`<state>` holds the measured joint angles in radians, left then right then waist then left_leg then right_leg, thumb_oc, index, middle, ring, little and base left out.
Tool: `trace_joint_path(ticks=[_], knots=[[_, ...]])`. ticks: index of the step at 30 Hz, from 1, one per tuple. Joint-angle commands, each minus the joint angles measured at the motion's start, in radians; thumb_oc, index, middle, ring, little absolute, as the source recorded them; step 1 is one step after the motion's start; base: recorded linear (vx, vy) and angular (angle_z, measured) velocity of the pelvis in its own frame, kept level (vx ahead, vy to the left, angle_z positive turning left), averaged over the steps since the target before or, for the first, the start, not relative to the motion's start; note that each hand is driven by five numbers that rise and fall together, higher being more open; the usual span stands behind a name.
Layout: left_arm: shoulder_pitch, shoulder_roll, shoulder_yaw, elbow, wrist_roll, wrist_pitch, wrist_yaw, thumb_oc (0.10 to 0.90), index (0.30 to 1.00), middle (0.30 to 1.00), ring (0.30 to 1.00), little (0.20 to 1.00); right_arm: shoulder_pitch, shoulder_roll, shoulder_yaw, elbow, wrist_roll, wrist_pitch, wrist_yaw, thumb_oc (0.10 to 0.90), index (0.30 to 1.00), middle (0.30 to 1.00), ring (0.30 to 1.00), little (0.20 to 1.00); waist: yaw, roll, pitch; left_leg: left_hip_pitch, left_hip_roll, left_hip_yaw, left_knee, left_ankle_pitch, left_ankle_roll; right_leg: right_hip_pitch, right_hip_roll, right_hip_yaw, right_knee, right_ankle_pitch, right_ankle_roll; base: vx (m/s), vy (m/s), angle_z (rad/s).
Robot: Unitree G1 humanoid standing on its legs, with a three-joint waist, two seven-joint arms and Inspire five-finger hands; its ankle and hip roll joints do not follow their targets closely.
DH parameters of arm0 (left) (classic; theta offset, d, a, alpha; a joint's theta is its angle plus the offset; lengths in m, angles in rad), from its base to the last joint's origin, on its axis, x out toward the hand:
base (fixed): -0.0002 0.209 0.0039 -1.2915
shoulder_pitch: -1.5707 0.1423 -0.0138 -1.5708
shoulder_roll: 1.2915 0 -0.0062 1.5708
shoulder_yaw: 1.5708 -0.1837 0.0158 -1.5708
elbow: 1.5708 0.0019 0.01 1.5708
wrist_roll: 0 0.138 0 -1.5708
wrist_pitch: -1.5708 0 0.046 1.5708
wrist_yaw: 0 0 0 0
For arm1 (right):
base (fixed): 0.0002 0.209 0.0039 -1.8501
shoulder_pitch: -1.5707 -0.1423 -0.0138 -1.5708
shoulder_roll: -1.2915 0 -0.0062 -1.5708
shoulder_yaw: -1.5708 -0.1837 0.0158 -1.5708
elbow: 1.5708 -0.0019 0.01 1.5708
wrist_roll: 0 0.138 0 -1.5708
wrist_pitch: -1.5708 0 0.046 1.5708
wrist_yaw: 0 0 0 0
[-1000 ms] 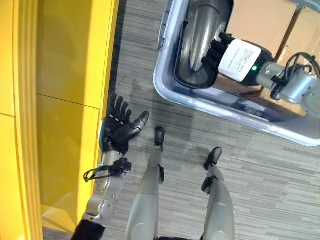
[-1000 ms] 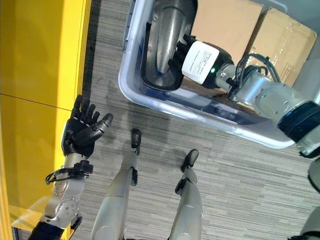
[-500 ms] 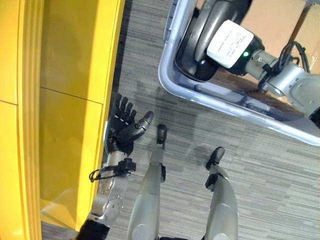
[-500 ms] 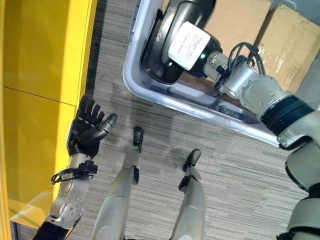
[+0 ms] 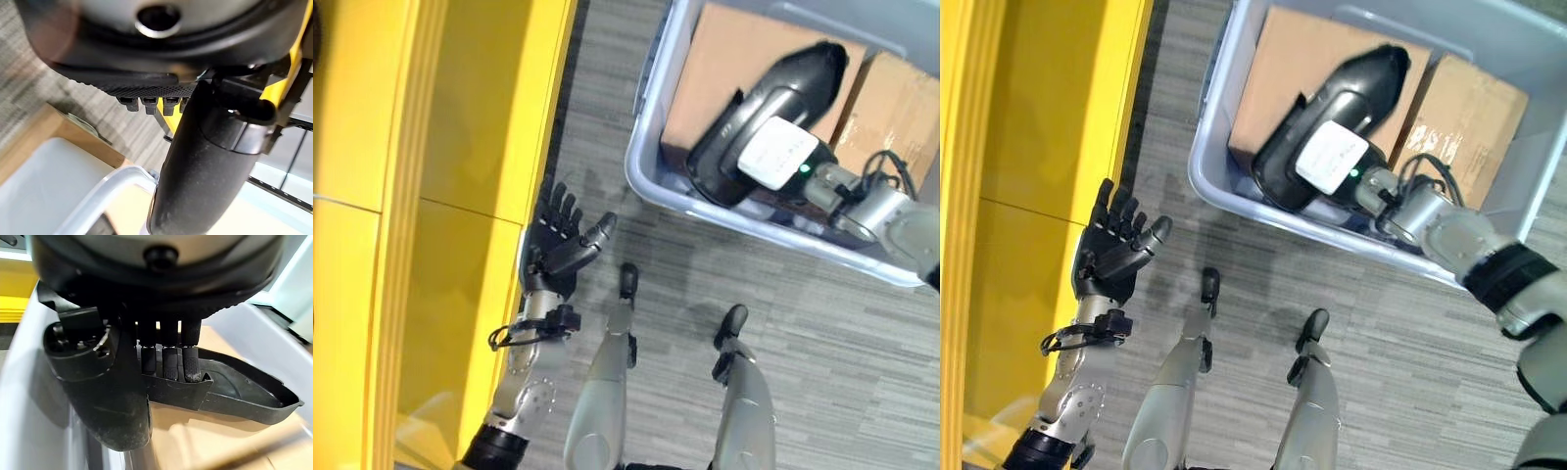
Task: Move parts from the plastic box to the shelf.
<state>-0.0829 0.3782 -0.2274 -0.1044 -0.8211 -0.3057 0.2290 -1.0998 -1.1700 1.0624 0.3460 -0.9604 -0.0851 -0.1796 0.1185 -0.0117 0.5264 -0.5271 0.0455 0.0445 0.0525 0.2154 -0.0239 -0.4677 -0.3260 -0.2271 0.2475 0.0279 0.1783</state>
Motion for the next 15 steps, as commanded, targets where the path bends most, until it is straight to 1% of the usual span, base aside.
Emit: trace_joint_path(ticks=[1,2,4,5,6,7,8,10,11,12,13,14,15], knots=[[-0.022,0.014,0.026,-0.112,0.014,-0.065,-0.038,0.9,1.0,1.0,1.0,1.0,-0.078,-0.113,-0.079,-0.09,0.029,0.025,-0.066,0.4,0.3,0.3,0.3,0.3,-0.016,-0.01,-0.006,0.12,0.113,-0.026,-0.019,-0.052,-0.112,0.16,-0.017,-0.009,-0.093,0.057,0.026,0.0,-0.019,-0.11],[-0.017,0.012,0.033,-0.104,0.014,-0.057,-0.044,0.9,1.0,1.0,1.0,1.0,-0.054,-0.137,-0.113,-0.131,0.023,0.023,-0.075,0.4,0.3,0.3,0.3,0.3,-0.021,-0.011,-0.016,0.163,0.12,-0.024,-0.032,-0.047,-0.117,0.201,-0.013,-0.012,-0.108,0.059,0.027,0.02,-0.01,-0.09],[-0.006,0.017,0.045,-0.101,0.014,-0.053,-0.049,0.9,1.0,1.0,1.0,1.0,-0.035,-0.161,-0.138,-0.17,0.012,0.022,-0.076,0.4,0.3,0.3,0.3,0.3,-0.023,-0.014,-0.035,0.195,0.125,-0.021,-0.045,-0.046,-0.119,0.229,-0.008,-0.015,-0.125,0.061,0.029,0.03,-0.005,-0.12],[-0.006,0.017,0.045,-0.101,0.014,-0.053,-0.049,0.9,1.0,1.0,1.0,1.0,-0.032,-0.162,-0.14,-0.171,0.012,0.022,-0.075,0.4,0.3,0.3,0.3,0.3,-0.023,-0.014,-0.034,0.197,0.125,-0.021,-0.046,-0.046,-0.119,0.231,-0.008,-0.015,-0.126,0.062,0.029,0.04,-0.004,-0.1],[0.008,0.018,0.057,-0.097,0.015,-0.046,-0.055,0.9,1.0,1.0,1.0,1.0,-0.027,-0.173,-0.161,-0.202,0.013,0.014,-0.082,0.4,0.3,0.3,0.3,0.3,-0.028,-0.014,-0.062,0.22,0.133,-0.018,-0.055,-0.045,-0.121,0.251,-0.007,-0.015,-0.139,0.064,0.031,0.03,-0.005,-0.09],[0.009,0.018,0.057,-0.098,0.015,-0.045,-0.056,0.9,1.0,1.0,1.0,1.0,-0.021,-0.174,-0.168,-0.207,0.013,0.014,-0.08,0.4,0.3,0.3,0.3,0.3,-0.027,-0.014,-0.061,0.224,0.133,-0.017,-0.058,-0.045,-0.122,0.255,-0.006,-0.015,-0.141,0.065,0.031,0.06,-0.006,-0.09],[0.024,0.023,0.068,-0.1,0.018,-0.041,-0.064,0.9,1.0,1.0,1.0,1.0,-0.004,-0.19,-0.199,-0.249,0.012,0.011,-0.088,0.4,0.3,0.3,0.3,0.3,-0.033,-0.015,-0.087,0.249,0.14,-0.013,-0.066,-0.045,-0.124,0.278,-0.003,-0.016,-0.154,0.066,0.032,0.06,0.001,-0.11],[0.039,0.027,0.076,-0.095,0.022,-0.033,-0.072,0.9,1.0,1.0,1.0,1.0,0.016,-0.202,-0.235,-0.287,0.012,0.009,-0.096,0.4,0.3,0.3,0.3,0.3,-0.037,-0.017,-0.117,0.28,0.146,-0.008,-0.071,-0.049,-0.124,0.306,0.001,-0.018,-0.166,0.068,0.033,0.06,-0.001,-0.1],[0.04,0.028,0.076,-0.095,0.021,-0.033,-0.073,0.9,1.0,1.0,1.0,1.0,0.022,-0.203,-0.24,-0.291,0.012,0.009,-0.094,0.4,0.3,0.3,0.3,0.3,-0.036,-0.017,-0.116,0.283,0.146,-0.007,-0.073,-0.049,-0.124,0.309,0.001,-0.018,-0.168,0.068,0.033,0.07,-0.006,-0.13],[0.049,0.032,0.087,-0.09,0.028,-0.028,-0.081,0.9,1.0,1.0,1.0,1.0,0.033,-0.209,-0.269,-0.329,0.017,0.003,-0.1,0.4,0.3,0.3,0.3,0.3,-0.041,-0.02,-0.148,0.312,0.151,0.0,-0.071,-0.056,-0.124,0.335,0.007,-0.014,-0.179,0.068,0.033,0.09,-0.009,-0.12],[0.055,0.033,0.093,-0.089,0.029,-0.027,-0.085,0.9,1.0,1.0,1.0,1.0,0.043,-0.213,-0.285,-0.345,0.022,0.001,-0.101,0.4,0.3,0.3,0.3,0.3,-0.041,-0.022,-0.163,0.327,0.152,0.004,-0.071,-0.061,-0.123,0.349,0.011,-0.012,-0.184,0.068,0.033,0.09,-0.009,-0.12],[0.056,0.033,0.093,-0.09,0.028,-0.026,-0.086,0.9,1.0,1.0,1.0,1.0,0.049,-0.214,-0.291,-0.349,0.022,0.001,-0.099,0.4,0.3,0.3,0.3,0.3,-0.04,-0.022,-0.163,0.329,0.153,0.004,-0.071,-0.062,-0.124,0.352,0.011,-0.012,-0.186,0.069,0.033,0.06,-0.006,-0.07],[0.061,0.037,0.098,-0.09,0.032,-0.023,-0.091,0.9,1.0,1.0,1.0,1.0,0.06,-0.21,-0.303,-0.363,0.024,-0.004,-0.1,0.4,0.3,0.3,0.3,0.3,-0.04,-0.024,-0.178,0.345,0.154,0.009,-0.073,-0.067,-0.123,0.366,0.015,-0.011,-0.192,0.068,0.034,0.09,-0.001,-0.08]])
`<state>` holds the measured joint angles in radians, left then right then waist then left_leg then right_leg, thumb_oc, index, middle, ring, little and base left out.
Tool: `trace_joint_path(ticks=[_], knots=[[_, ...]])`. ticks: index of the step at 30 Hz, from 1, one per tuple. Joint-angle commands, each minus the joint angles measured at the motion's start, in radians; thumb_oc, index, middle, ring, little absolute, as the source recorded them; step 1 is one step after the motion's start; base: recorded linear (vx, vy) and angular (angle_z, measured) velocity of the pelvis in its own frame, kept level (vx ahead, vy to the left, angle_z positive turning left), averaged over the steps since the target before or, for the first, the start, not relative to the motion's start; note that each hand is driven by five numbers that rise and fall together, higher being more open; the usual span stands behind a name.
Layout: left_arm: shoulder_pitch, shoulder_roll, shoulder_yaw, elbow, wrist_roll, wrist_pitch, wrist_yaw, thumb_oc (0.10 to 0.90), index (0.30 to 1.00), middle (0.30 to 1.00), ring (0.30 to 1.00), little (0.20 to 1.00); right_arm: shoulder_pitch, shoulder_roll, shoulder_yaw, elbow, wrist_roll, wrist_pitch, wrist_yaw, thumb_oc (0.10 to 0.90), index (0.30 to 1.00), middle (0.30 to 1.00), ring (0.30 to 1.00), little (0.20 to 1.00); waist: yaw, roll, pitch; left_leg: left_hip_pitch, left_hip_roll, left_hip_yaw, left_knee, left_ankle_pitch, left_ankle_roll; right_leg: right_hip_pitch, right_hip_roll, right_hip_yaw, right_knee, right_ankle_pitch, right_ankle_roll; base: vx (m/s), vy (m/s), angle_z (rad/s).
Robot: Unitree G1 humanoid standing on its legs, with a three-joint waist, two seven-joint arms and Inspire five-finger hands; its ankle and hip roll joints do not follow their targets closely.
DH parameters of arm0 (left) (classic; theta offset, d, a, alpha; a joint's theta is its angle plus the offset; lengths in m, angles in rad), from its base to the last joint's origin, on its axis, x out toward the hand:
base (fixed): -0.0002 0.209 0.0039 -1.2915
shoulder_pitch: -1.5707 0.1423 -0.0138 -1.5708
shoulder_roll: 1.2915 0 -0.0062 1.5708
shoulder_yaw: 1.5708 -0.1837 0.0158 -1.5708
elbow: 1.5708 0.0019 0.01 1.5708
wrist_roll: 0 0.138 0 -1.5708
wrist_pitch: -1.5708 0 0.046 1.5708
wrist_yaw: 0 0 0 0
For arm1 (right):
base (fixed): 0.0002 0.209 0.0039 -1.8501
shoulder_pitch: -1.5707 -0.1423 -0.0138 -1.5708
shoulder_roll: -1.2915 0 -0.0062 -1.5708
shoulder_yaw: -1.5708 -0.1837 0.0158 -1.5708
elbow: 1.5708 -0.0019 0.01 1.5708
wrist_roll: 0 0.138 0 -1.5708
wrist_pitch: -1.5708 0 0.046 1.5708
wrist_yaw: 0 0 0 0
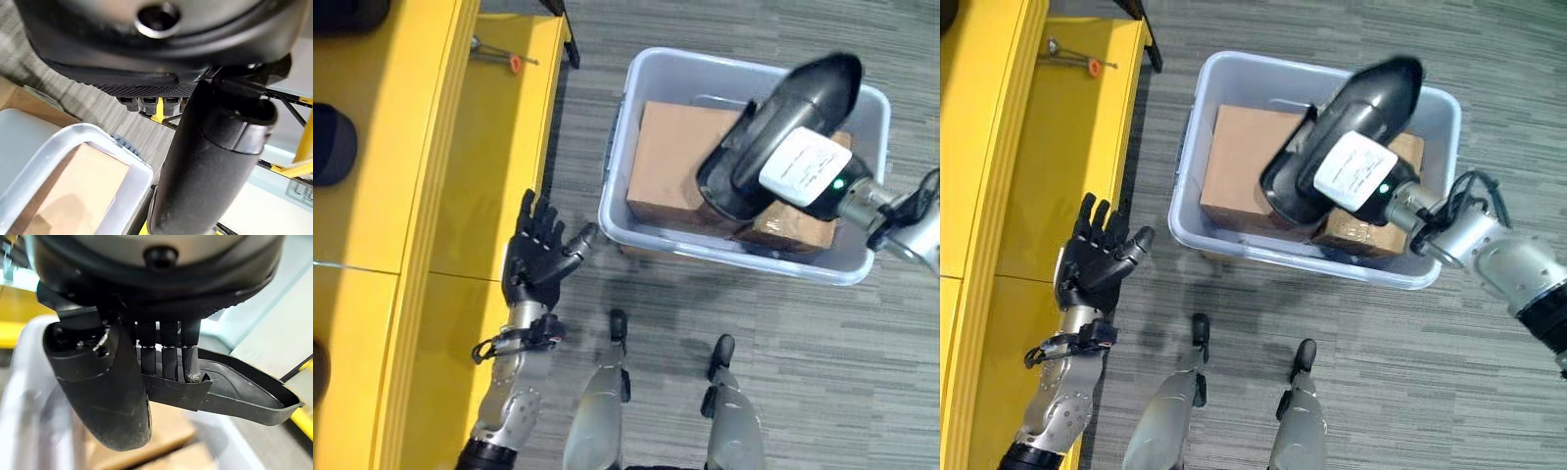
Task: Move parts from the plastic box to the shelf.
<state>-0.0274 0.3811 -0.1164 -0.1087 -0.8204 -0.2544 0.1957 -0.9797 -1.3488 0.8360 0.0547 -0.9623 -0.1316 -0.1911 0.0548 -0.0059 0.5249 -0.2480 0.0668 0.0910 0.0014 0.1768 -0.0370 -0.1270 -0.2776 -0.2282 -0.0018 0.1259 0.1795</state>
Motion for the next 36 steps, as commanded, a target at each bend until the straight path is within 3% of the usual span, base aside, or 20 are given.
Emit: trace_joint_path(ticks=[1,6,11,14,23,24,28,29,36], knots=[[0.014,0.04,0.003,-0.085,0.055,-0.068,-0.063,0.9,1.0,1.0,1.0,1.0,-0.042,-0.02,-0.108,-0.098,0.041,0.033,-0.09,0.4,0.3,0.3,0.3,0.3,0.019,-0.032,-0.213,0.096,0.135,-0.031,-0.032,-0.033,-0.11,0.05,-0.029,-0.007,0.043,-0.029,0.034,0.09,-0.001,-0.1],[0.045,0.055,0.032,-0.086,0.129,-0.055,-0.076,0.9,1.0,1.0,1.0,1.0,0.012,-0.012,-0.176,-0.141,0.084,0.008,-0.075,0.4,0.3,0.3,0.3,0.3,0.011,-0.044,-0.287,0.162,0.149,-0.004,-0.07,-0.039,-0.113,0.101,-0.018,-0.001,-0.002,-0.019,0.041,0.11,-0.002,-0.09],[0.059,0.085,0.069,-0.086,0.292,-0.048,-0.073,0.9,1.0,1.0,1.0,1.0,0.134,0.043,-0.31,-0.18,0.263,-0.036,-0.018,0.4,0.3,0.3,0.3,0.3,-0.006,-0.048,-0.371,0.223,0.158,0.018,-0.084,-0.056,-0.109,0.152,-0.01,0.009,-0.018,-0.026,0.042,0.09,0.001,-0.13],[0.058,0.109,0.079,-0.102,0.368,-0.056,-0.057,0.9,1.0,1.0,1.0,1.0,0.15,0.057,-0.317,-0.179,0.312,-0.046,0.011,0.4,0.3,0.3,0.3,0.3,-0.01,-0.054,-0.391,0.237,0.159,0.028,-0.086,-0.062,-0.108,0.161,-0.01,0.015,-0.023,-0.025,0.042,0.02,0.012,-0.15],[0.003,0.188,0.112,-0.129,0.686,-0.085,0.034,0.9,1.0,1.0,1.0,1.0,0.066,0.081,-0.194,-0.123,0.557,-0.105,0.134,0.4,0.3,0.3,0.3,0.3,-0.03,-0.069,-0.464,0.284,0.165,0.06,-0.088,-0.083,-0.108,0.184,-0.007,0.036,-0.039,-0.02,0.046,0.01,0.007,-0.11],[-0.008,0.195,0.115,-0.127,0.756,-0.086,0.055,0.9,1.0,1.0,1.0,1.0,0.056,0.092,-0.188,-0.121,0.661,-0.119,0.168,0.4,0.3,0.3,0.3,0.3,-0.038,-0.07,-0.474,0.288,0.166,0.064,-0.089,-0.086,-0.108,0.186,-0.005,0.042,-0.046,-0.019,0.045,0.0,0.005,-0.08],[-0.028,0.226,0.115,-0.132,0.877,-0.078,0.101,0.9,1.0,1.0,1.0,1.0,0.054,0.109,-0.199,-0.102,0.778,-0.112,0.196,0.4,0.3,0.3,0.3,0.3,-0.046,-0.074,-0.485,0.296,0.17,0.068,-0.089,-0.09,-0.109,0.191,-0.004,0.046,-0.049,-0.018,0.044,0.0,0.004,-0.09],[-0.036,0.253,0.12,-0.141,0.963,-0.073,0.134,0.9,1.0,1.0,1.0,1.0,0.039,0.114,-0.198,-0.103,0.837,-0.117,0.205,0.4,0.3,0.3,0.3,0.3,-0.049,-0.078,-0.49,0.304,0.171,0.072,-0.089,-0.094,-0.11,0.191,-0.002,0.051,-0.05,-0.017,0.044,0.0,0.0,0.0],[-0.121,0.354,0.096,-0.15,1.218,-0.06,0.193,0.9,1.0,1.0,1.0,1.0,-0.051,0.14,-0.113,-0.105,0.928,-0.117,0.243,0.4,0.3,0.3,0.3,0.3,-0.06,-0.085,-0.505,0.313,0.178,0.089,-0.089,-0.098,-0.116,0.19,0.003,0.065,-0.057,-0.014,0.045,0.0,0.001,-0.01]])
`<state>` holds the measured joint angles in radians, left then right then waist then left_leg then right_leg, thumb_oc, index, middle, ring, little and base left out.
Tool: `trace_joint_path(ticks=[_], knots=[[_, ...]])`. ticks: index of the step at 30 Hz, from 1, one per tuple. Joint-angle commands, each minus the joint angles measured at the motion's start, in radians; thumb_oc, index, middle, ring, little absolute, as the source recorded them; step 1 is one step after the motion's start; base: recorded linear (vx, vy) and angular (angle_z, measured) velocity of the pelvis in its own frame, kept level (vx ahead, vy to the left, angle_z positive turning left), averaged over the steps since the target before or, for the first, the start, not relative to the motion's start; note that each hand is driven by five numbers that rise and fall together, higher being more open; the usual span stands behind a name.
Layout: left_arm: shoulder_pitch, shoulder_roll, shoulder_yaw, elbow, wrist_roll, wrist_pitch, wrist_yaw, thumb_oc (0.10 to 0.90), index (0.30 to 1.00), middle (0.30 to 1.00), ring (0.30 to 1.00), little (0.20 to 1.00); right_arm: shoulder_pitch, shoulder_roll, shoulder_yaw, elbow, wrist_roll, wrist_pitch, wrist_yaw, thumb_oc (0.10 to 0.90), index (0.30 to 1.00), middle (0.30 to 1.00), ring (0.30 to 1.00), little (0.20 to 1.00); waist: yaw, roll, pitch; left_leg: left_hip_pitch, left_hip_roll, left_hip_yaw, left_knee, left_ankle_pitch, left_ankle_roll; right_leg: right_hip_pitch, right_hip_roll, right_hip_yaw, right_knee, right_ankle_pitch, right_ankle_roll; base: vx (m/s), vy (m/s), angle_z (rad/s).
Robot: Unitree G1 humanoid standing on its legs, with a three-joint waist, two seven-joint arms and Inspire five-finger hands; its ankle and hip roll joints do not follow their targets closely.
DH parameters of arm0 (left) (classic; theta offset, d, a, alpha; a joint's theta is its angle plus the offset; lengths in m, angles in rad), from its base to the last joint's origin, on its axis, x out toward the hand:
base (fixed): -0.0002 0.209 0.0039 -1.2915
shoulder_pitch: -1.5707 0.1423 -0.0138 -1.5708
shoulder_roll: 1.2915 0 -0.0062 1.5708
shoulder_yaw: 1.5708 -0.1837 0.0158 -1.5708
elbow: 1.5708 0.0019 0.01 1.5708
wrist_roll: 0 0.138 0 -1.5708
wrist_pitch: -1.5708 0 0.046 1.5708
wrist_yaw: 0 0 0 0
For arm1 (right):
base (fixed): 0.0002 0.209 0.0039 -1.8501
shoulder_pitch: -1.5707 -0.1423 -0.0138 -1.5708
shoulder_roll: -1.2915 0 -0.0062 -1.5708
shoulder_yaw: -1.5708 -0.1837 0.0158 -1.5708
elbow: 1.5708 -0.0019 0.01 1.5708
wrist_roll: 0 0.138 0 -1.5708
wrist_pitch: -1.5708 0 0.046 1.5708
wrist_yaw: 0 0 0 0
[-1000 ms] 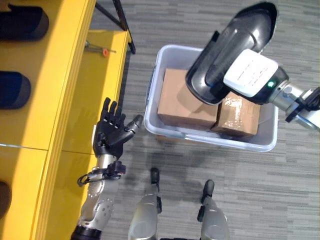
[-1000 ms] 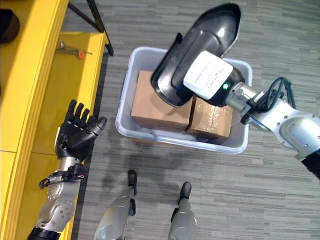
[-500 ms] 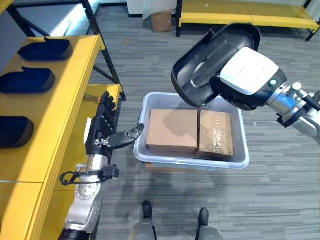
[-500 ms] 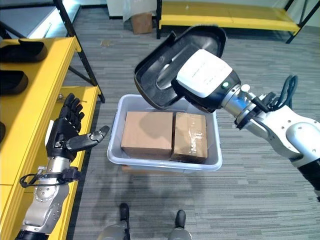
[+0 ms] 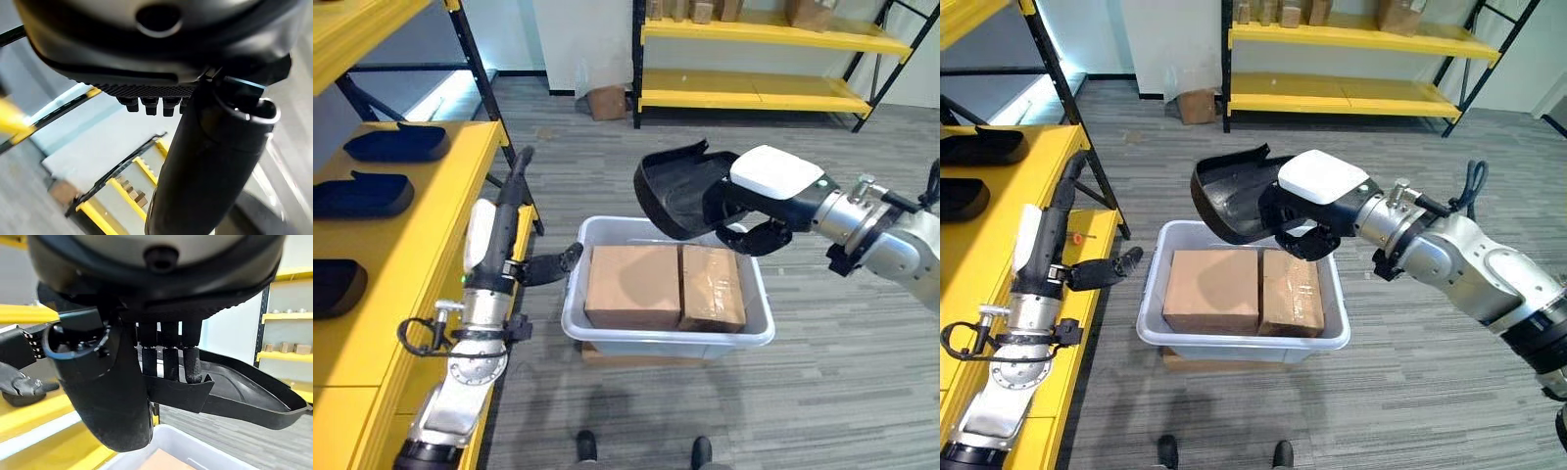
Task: Move parts from the plastic box to the shelf.
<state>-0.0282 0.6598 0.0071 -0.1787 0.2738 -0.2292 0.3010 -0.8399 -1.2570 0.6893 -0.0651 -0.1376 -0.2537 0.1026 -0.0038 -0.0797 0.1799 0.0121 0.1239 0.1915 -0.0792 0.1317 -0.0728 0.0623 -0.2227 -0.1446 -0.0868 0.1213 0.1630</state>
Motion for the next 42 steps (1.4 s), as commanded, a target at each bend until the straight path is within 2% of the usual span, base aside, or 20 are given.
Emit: trace_joint_path(ticks=[1,5,11,14,19,26,29,42], knots=[[-0.122,0.075,-0.029,-0.078,0.127,-0.085,0.09,0.9,1.0,1.0,1.0,1.0,-0.195,0.049,0.037,0.017,0.104,0.005,-0.051,0.4,0.3,0.3,0.3,0.3,-0.001,-0.011,-0.16,0.052,0.121,-0.012,-0.008,-0.053,-0.08,0.0,-0.052,-0.019,0.028,-0.009,0.062,-0.01,-0.005,-0.06],[-0.208,0.151,-0.091,-0.091,0.24,-0.09,0.106,0.9,1.0,1.0,1.0,1.0,-0.242,0.087,0.081,0.04,0.133,0.01,-0.044,0.4,0.3,0.3,0.3,0.3,-0.014,-0.008,-0.169,0.055,0.126,-0.008,-0.008,-0.054,-0.084,0.001,-0.048,-0.015,0.027,-0.009,0.061,0.0,0.0,-0.01],[-0.268,0.207,-0.166,-0.102,0.327,-0.101,0.107,0.9,1.0,1.0,1.0,1.0,-0.269,0.118,0.103,0.055,0.149,0.004,-0.04,0.4,0.3,0.3,0.3,0.3,-0.024,-0.005,-0.177,0.063,0.129,-0.005,-0.008,-0.056,-0.086,0.008,-0.044,-0.011,0.023,-0.011,0.062,0.01,0.002,-0.03],[-0.353,0.237,-0.241,-0.124,0.375,-0.108,0.104,0.9,1.0,1.0,1.0,1.0,-0.284,0.15,0.124,0.066,0.139,0.003,-0.042,0.4,0.3,0.3,0.3,0.3,-0.033,-0.001,-0.18,0.066,0.131,-0.003,-0.008,-0.057,-0.087,0.012,-0.041,-0.009,0.025,-0.013,0.06,0.0,0.0,0.0],[-0.448,0.226,-0.333,-0.123,0.413,-0.109,0.099,0.9,1.0,1.0,1.0,1.0,-0.292,0.194,0.131,0.085,0.108,0.0,-0.05,0.4,0.3,0.3,0.3,0.3,-0.043,0.001,-0.182,0.068,0.13,-0.003,-0.008,-0.059,-0.086,0.011,-0.04,-0.005,0.023,-0.013,0.059,0.0,0.001,-0.01],[-0.512,0.205,-0.391,-0.112,0.442,-0.106,0.1,0.9,1.0,1.0,1.0,1.0,-0.29,0.234,0.122,0.095,0.111,0.004,-0.054,0.4,0.3,0.3,0.3,0.3,-0.05,0.003,-0.181,0.074,0.131,0.001,-0.008,-0.061,-0.084,0.013,-0.038,0.0,0.025,-0.016,0.058,0.01,0.002,-0.03],[-0.55,0.192,-0.433,-0.053,0.468,-0.087,0.1,0.9,1.0,1.0,1.0,1.0,-0.292,0.257,0.121,0.093,0.118,0.004,-0.052,0.4,0.3,0.3,0.3,0.3,-0.057,0.007,-0.184,0.078,0.131,0.006,-0.008,-0.063,-0.083,0.015,-0.038,0.005,0.025,-0.018,0.057,0.01,0.003,-0.01],[-0.558,0.174,-0.453,0.14,0.513,-0.03,0.126,0.9,1.0,1.0,1.0,1.0,-0.291,0.265,0.102,0.095,0.133,0.005,-0.05,0.4,0.3,0.3,0.3,0.3,-0.066,0.011,-0.182,0.09,0.127,0.013,-0.008,-0.068,-0.08,0.015,-0.039,0.014,0.031,-0.024,0.055,0.0,0.0,0.0]])
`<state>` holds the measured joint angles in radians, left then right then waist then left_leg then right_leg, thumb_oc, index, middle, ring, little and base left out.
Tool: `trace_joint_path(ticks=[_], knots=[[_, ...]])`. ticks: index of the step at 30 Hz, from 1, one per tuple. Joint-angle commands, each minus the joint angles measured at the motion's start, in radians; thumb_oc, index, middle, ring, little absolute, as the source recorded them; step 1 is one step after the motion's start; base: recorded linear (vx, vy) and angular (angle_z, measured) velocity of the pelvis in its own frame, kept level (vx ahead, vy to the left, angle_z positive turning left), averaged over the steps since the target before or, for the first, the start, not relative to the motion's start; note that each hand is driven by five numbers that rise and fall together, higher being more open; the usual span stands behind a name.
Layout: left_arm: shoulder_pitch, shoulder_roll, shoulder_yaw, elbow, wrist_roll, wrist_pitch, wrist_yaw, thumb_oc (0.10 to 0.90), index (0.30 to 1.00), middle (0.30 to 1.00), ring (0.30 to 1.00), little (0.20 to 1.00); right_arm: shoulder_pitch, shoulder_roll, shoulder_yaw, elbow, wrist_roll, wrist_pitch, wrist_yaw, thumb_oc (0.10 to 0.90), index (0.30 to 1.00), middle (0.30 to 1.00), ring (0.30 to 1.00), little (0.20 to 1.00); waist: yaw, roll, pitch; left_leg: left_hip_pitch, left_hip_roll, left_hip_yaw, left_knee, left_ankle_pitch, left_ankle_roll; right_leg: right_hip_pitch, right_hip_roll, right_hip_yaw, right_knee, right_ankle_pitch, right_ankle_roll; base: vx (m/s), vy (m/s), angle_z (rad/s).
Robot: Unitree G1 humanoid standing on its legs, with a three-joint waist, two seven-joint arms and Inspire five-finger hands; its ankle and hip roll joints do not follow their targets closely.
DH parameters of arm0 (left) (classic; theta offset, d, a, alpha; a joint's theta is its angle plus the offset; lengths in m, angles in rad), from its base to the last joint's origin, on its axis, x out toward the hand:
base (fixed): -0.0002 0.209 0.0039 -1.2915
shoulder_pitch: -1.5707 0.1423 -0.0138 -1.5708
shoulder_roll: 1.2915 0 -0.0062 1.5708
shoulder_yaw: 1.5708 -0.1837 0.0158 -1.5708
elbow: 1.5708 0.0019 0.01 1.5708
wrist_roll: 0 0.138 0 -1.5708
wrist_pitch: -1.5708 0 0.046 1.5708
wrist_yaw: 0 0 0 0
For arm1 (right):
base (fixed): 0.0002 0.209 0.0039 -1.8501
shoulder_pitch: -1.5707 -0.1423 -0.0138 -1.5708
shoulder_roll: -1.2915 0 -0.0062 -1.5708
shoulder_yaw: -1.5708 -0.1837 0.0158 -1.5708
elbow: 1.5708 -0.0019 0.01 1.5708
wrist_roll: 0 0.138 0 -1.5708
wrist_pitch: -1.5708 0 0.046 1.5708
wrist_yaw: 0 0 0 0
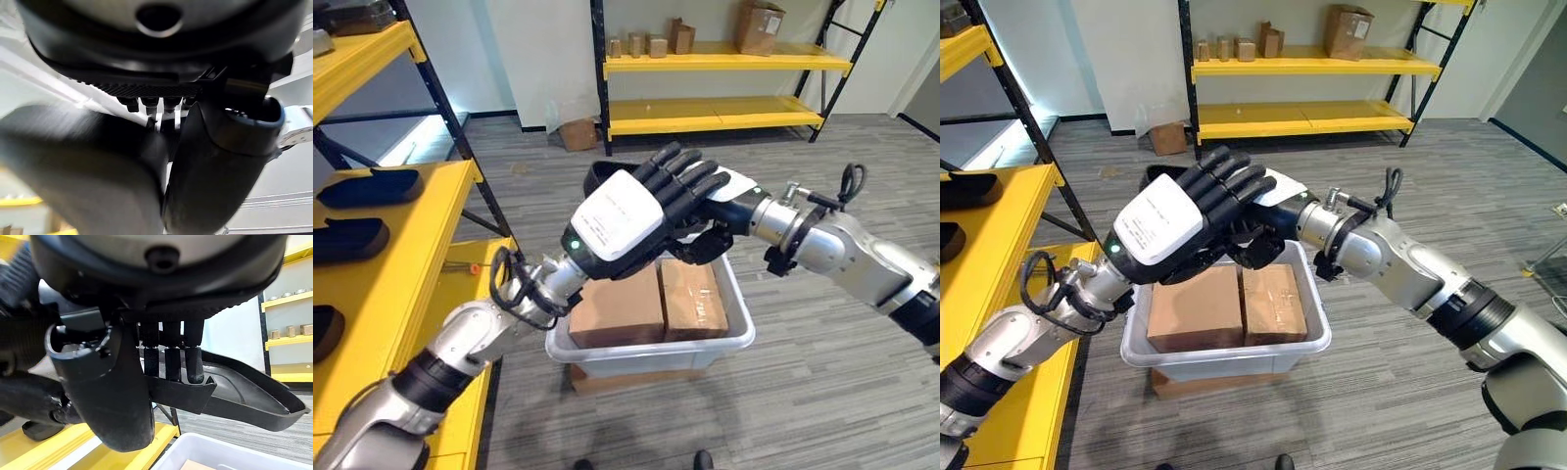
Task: Move parts from the plastic box to the shelf.
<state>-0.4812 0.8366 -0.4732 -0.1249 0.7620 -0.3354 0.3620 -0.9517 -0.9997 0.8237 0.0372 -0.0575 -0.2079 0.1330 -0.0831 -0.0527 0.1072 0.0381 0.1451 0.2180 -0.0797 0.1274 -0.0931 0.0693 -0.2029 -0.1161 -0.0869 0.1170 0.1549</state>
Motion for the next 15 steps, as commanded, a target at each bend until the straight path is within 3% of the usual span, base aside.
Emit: trace_joint_path(ticks=[1,15], knots=[[-0.106,-0.003,0.026,0.089,0.026,0.076,0.067,0.9,1.0,1.0,1.0,1.0,-0.179,0.008,-0.033,-0.008,0.053,-0.04,-0.081,0.4,0.3,0.3,0.3,0.3,0.013,-0.016,-0.109,0.064,0.106,-0.013,-0.008,-0.064,-0.059,0.008,-0.059,-0.015,0.031,-0.02,0.063,0.0,0.0,0.0],[-0.078,0.074,0.078,0.177,0.07,0.113,0.102,0.9,1.0,1.0,1.0,1.0,-0.148,0.011,-0.059,-0.007,0.064,-0.046,-0.067,0.4,0.3,0.3,0.3,0.3,0.008,-0.006,-0.113,0.077,0.1,-0.004,-0.008,-0.071,-0.058,0.015,-0.062,-0.011,0.029,-0.021,0.063,0.0,0.0,0.0]])
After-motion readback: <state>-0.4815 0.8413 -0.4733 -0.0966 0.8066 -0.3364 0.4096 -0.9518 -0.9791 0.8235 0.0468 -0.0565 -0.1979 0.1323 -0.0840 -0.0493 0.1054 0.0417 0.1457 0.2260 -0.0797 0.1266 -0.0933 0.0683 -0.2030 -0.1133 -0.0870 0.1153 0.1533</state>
